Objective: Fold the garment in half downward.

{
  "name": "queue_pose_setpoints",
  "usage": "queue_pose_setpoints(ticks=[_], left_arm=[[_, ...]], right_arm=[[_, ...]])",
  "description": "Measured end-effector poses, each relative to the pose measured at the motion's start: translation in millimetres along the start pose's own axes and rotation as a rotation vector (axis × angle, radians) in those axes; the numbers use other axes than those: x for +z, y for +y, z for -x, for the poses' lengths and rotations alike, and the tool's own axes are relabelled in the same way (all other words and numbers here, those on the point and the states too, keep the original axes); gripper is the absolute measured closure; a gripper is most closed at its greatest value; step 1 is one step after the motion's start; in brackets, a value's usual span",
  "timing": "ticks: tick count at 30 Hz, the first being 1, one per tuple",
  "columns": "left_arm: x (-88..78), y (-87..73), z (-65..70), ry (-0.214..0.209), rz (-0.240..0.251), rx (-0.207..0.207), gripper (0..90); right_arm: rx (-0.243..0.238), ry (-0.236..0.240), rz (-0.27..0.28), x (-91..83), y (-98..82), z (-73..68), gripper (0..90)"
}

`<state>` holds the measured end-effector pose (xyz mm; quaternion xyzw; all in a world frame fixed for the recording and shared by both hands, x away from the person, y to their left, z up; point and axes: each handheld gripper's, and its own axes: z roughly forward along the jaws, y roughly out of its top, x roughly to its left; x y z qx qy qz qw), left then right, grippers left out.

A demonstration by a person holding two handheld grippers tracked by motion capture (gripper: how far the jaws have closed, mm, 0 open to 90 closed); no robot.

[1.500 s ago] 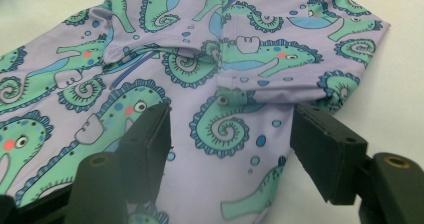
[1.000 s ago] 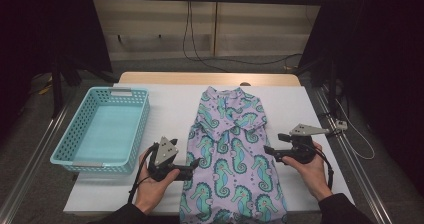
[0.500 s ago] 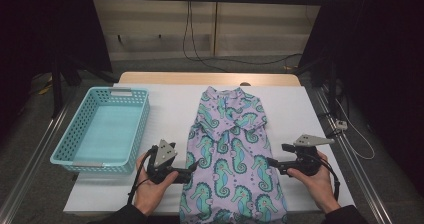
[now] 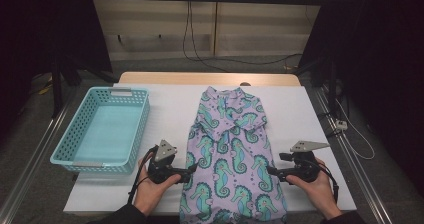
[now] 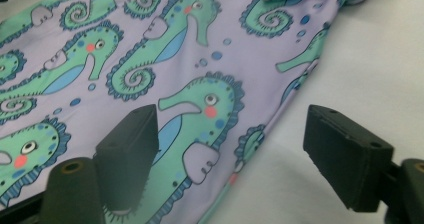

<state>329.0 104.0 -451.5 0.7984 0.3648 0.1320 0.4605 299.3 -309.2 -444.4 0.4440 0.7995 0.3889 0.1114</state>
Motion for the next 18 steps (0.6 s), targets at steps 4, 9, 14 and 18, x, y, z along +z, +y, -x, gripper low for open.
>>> queue_pose_setpoints(ticks=[4,9,14,18], left_arm=[[-1.5,-3.6,0.7,0.022,-0.037,0.067,11.4],[1.3,-5.5,-3.3,0.028,-0.122,0.068,29.7],[8.5,-6.5,-1.8,0.017,-0.174,0.083,45.1],[11.3,-5.3,-0.5,0.013,-0.167,0.080,58.9]], right_arm=[[-0.006,0.001,-0.033,0.3,-3.6,-0.9,29.6],[-0.021,-0.023,-0.073,2.4,-7.4,-2.4,40.5],[-0.083,-0.046,-0.107,8.3,-8.4,-6.3,51.7],[-0.083,-0.067,-0.106,11.1,-5.8,-6.6,63.2]])
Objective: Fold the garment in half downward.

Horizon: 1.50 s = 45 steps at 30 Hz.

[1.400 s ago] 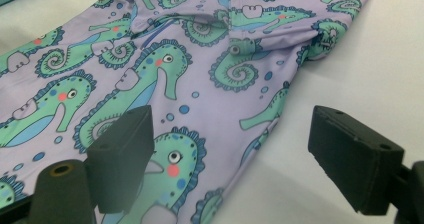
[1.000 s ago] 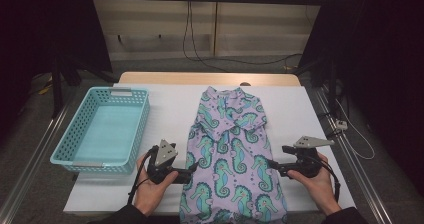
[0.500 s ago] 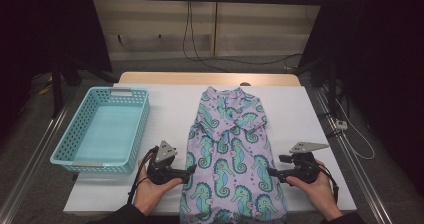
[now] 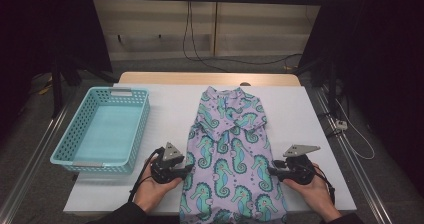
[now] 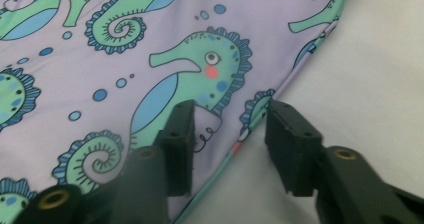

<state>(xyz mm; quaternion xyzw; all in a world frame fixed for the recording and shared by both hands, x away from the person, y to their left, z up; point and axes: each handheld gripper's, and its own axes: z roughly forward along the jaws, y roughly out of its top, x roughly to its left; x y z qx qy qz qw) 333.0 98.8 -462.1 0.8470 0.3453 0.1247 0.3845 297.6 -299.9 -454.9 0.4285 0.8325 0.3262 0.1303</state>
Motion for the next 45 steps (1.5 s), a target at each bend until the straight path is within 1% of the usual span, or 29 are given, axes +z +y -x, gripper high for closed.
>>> queue_pose_setpoints(ticks=[1,2,3,4,5,6,7,10,11,12,14,17,18,19,22,25,29,33,34,36,37,38,39,40,41,42,43,44,45], left_arm=[[-0.1,2.0,-2.3,-0.012,-0.009,-0.019,68.5],[-0.3,2.8,-3.5,-0.036,-0.017,-0.035,77.7],[-0.5,2.9,-3.8,-0.051,-0.021,-0.052,84.5],[-1.0,3.0,-3.1,-0.048,-0.024,-0.052,87.9],[-1.0,3.0,-3.1,-0.048,-0.024,-0.052,89.0],[-2.4,3.4,-2.7,-0.053,-0.034,-0.060,89.3],[-3.5,2.6,-3.7,-0.062,-0.037,-0.081,89.4],[-7.9,0.4,-5.0,-0.079,-0.049,-0.090,89.5],[-9.3,-1.0,-4.4,-0.084,-0.051,-0.092,89.6],[-9.3,-1.0,-4.4,-0.084,-0.051,-0.092,89.6],[-14.8,-4.5,-2.3,-0.102,-0.065,-0.089,89.6],[-19.0,-7.9,1.1,-0.116,-0.072,-0.094,89.6],[-20.8,-8.9,2.1,-0.121,-0.077,-0.087,89.6],[-23.2,-10.7,4.7,-0.126,-0.077,-0.088,89.5],[-27.1,-12.7,9.0,-0.132,-0.082,-0.077,89.5],[-32.6,-16.5,14.1,-0.135,-0.085,-0.076,89.5],[-39.1,-21.9,17.4,-0.151,-0.096,-0.074,89.4],[-45.2,-26.4,21.1,-0.151,-0.100,-0.072,89.4],[-47.1,-27.5,21.3,-0.150,-0.099,-0.076,89.3],[-49.4,-29.2,21.2,-0.153,-0.092,-0.083,89.2],[-52.8,-31.3,20.4,-0.154,-0.075,-0.089,88.8],[-53.4,-30.6,19.7,-0.150,-0.069,-0.089,88.5],[-53.4,-30.6,19.7,-0.150,-0.069,-0.089,87.8],[-53.3,-29.3,18.7,-0.147,-0.052,-0.088,87.8],[-54.4,-28.8,17.2,-0.145,-0.039,-0.091,81.6],[-54.4,-28.8,17.2,-0.145,-0.039,-0.091,77.2],[-55.3,-27.0,15.6,-0.135,-0.011,-0.102,71.0],[-55.5,-25.2,15.1,-0.142,0.007,-0.096,69.7],[-55.5,-25.2,15.1,-0.142,0.007,-0.096,67.3]], right_arm=[[-0.003,-0.001,0.001,0.5,0.9,0.9,69.3],[0.000,-0.002,0.001,0.4,1.3,1.8,75.8],[0.009,0.010,0.001,0.2,1.4,3.5,81.8],[0.022,0.033,0.002,-0.2,0.9,5.1,86.6],[0.025,0.041,0.002,-0.9,0.1,5.7,87.7],[0.014,0.042,0.001,-2.5,-0.8,5.7,88.4],[0.012,0.046,-0.001,-3.4,-1.7,5.5,88.6],[0.019,0.061,0.002,-8.9,-6.3,6.5,88.8],[0.014,0.068,0.005,-10.4,-7.5,6.3,88.8],[0.013,0.072,0.004,-11.8,-8.3,5.2,88.8],[0.000,0.080,0.002,-13.7,-10.0,2.9,88.7],[-0.004,0.082,-0.003,-15.8,-12.1,0.5,88.7],[-0.007,0.095,-0.001,-18.3,-14.4,-1.2,88.7],[-0.008,0.103,-0.002,-19.4,-15.4,-2.6,88.6],[-0.020,0.111,-0.007,-21.1,-17.3,-6.7,88.5],[-0.037,0.121,-0.017,-21.9,-18.8,-11.3,88.5],[-0.054,0.137,-0.024,-22.9,-20.3,-16.5,88.5],[-0.066,0.154,-0.036,-24.6,-21.8,-21.1,87.8],[-0.078,0.155,-0.036,-24.7,-22.0,-21.8,87.0],[-0.078,0.153,-0.036,-24.8,-22.1,-22.3,86.7],[-0.076,0.154,-0.029,-25.5,-22.4,-21.9,82.0],[-0.071,0.154,-0.027,-25.9,-22.5,-21.8,79.7],[-0.071,0.154,-0.027,-25.9,-22.5,-21.8,79.7],[-0.065,0.149,-0.024,-26.2,-22.3,-21.3,78.0],[-0.060,0.142,0.002,-26.9,-21.7,-20.0,67.9],[-0.060,0.142,0.002,-26.9,-21.7,-20.0,67.9],[-0.057,0.143,0.027,-28.7,-21.0,-19.4,64.8],[-0.055,0.141,0.037,-29.4,-20.6,-19.3,62.6],[-0.055,0.141,0.037,-29.4,-20.6,-19.3,62.6]])
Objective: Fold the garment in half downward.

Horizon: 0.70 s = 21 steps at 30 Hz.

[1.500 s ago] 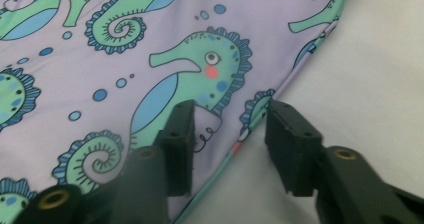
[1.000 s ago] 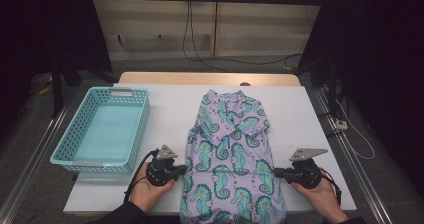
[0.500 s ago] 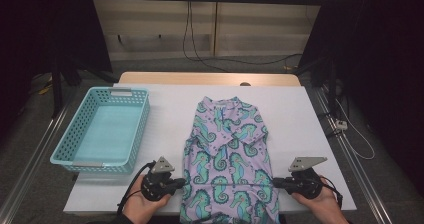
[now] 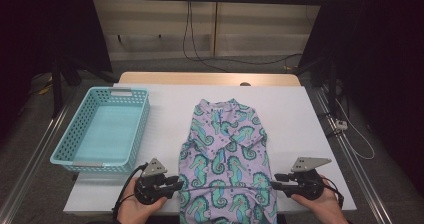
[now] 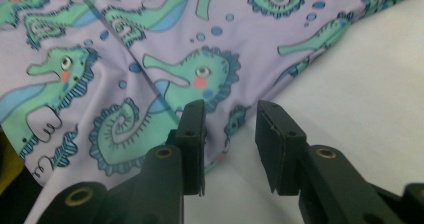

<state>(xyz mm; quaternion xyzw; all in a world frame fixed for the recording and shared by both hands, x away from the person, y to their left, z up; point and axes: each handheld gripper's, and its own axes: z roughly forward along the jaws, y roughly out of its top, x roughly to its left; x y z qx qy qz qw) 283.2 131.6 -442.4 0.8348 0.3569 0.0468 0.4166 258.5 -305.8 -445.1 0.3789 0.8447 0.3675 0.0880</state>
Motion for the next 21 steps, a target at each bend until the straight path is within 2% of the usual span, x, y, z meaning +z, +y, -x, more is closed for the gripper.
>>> queue_pose_setpoints(ticks=[1,4,5,7,9,11,12,14,16,19,21], left_arm=[[0.3,4.3,0.5,0.003,0.043,0.018,62.4],[4.6,10.3,-1.6,0.011,0.066,0.023,49.8],[4.6,10.3,-1.6,0.011,0.066,0.023,45.3],[9.6,18.1,-6.7,0.029,0.098,0.017,34.7],[14.0,23.6,-9.2,0.049,0.116,0.032,30.7],[19.4,29.8,-11.5,0.065,0.137,0.049,22.3],[19.4,29.8,-11.5,0.065,0.137,0.049,20.1],[28.7,38.2,-14.6,0.065,0.129,0.044,15.0],[34.8,43.1,-17.0,0.078,0.124,0.027,6.7],[40.1,51.2,-21.9,0.108,0.136,0.063,9.0],[43.7,56.5,-27.1,0.125,0.139,0.061,7.8]], right_arm=[[0.002,-0.011,0.023,-0.5,1.7,1.3,54.9],[0.020,-0.029,0.052,-1.6,3.3,4.1,45.5],[0.033,-0.037,0.061,-1.8,4.0,5.6,43.4],[0.060,-0.042,0.070,-1.5,5.3,9.1,42.9],[0.070,-0.051,0.077,0.0,6.8,12.4,34.3],[0.076,-0.063,0.083,2.2,9.5,15.5,31.8],[0.084,-0.064,0.088,3.0,11.2,17.3,29.6],[0.108,-0.079,0.105,4.2,14.7,20.7,19.3],[0.116,-0.090,0.106,5.0,16.6,24.0,18.6],[0.129,-0.079,0.100,8.0,20.3,30.7,15.5],[0.123,-0.081,0.100,10.0,24.1,35.5,16.0]])
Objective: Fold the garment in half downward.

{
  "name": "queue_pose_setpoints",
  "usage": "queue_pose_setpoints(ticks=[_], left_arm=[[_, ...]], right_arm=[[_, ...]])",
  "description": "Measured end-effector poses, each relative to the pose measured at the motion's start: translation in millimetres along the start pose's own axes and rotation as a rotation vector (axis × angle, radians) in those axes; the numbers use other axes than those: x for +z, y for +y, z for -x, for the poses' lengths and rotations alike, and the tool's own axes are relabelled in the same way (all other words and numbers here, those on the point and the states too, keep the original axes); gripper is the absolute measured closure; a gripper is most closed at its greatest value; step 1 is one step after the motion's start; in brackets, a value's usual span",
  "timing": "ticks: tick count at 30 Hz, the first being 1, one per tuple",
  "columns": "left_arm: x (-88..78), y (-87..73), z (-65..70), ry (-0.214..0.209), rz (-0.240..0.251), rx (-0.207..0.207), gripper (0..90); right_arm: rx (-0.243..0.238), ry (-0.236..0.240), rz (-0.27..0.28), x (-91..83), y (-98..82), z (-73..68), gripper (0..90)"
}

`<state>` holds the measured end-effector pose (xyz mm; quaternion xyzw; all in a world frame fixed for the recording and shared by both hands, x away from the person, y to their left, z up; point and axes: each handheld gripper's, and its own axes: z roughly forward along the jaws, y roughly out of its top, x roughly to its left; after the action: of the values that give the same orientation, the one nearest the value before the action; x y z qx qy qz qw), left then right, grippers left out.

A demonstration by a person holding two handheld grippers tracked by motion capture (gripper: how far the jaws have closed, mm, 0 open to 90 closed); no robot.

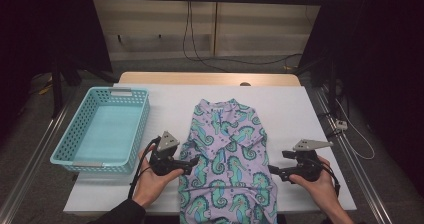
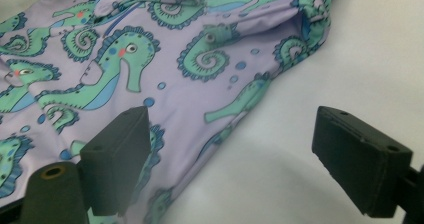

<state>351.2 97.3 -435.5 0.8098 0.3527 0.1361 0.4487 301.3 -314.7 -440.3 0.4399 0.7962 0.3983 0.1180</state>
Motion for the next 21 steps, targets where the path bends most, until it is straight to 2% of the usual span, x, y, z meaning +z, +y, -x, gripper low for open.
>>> queue_pose_setpoints(ticks=[3,4,7,9,10,12,16,17,20,21], left_arm=[[8.7,6.3,-6.5,0.021,0.001,-0.012,10.4],[11.1,8.5,-8.3,0.029,0.010,-0.006,10.4],[19.7,16.4,-12.8,0.014,0.059,-0.016,10.6],[26.2,22.7,-17.4,0.026,0.078,-0.040,10.7],[26.2,22.7,-17.4,0.026,0.078,-0.040,10.7],[37.2,33.5,-24.1,0.029,0.049,-0.037,9.9],[48.2,40.8,-32.1,0.025,0.059,-0.057,9.2],[53.8,44.7,-37.4,0.038,0.044,-0.061,8.9],[58.5,47.8,-42.4,0.041,0.040,-0.057,8.2],[62.8,49.8,-49.5,0.044,0.039,-0.060,7.1]], right_arm=[[0.008,-0.003,0.006,4.4,10.1,8.8,17.7],[0.019,0.003,0.009,5.9,12.6,10.8,17.6],[0.032,-0.002,0.016,12.8,22.7,19.9,18.2],[0.028,-0.006,0.023,17.3,29.6,25.0,19.0],[0.030,-0.006,0.024,19.5,33.1,27.5,18.7],[0.029,-0.011,0.023,24.1,39.9,31.9,17.5],[0.008,-0.020,0.006,32.7,50.0,38.8,14.6],[-0.006,-0.026,-0.011,38.5,56.6,43.1,13.4],[-0.002,-0.016,-0.018,46.3,66.3,50.7,9.8],[-0.004,-0.012,-0.013,48.9,70.9,54.1,10.2]])
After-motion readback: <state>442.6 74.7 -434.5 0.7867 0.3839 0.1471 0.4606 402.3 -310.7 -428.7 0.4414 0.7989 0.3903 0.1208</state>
